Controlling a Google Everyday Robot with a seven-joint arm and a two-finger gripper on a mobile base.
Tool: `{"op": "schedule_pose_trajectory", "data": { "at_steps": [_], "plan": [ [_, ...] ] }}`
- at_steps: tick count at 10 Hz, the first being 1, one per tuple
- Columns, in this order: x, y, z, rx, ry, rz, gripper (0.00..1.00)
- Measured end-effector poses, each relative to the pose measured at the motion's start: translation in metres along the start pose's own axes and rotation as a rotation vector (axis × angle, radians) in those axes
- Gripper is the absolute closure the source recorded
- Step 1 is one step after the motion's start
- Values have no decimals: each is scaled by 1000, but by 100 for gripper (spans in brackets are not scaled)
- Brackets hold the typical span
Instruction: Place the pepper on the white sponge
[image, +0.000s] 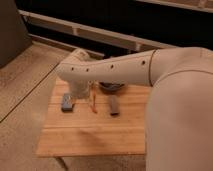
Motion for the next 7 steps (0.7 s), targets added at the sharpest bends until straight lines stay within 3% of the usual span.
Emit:
{"op": "schedule_pose_trajectory", "data": {
  "at_steps": [2,3,5,7],
  "plan": [
    [-27,-10,-2,-6,-55,23,35],
    [-34,-15,2,-24,-55,39,35],
    [-48,-23,24,-88,-21,76,35],
    [-59,-24,41,-113,10,64,35]
  ]
}}
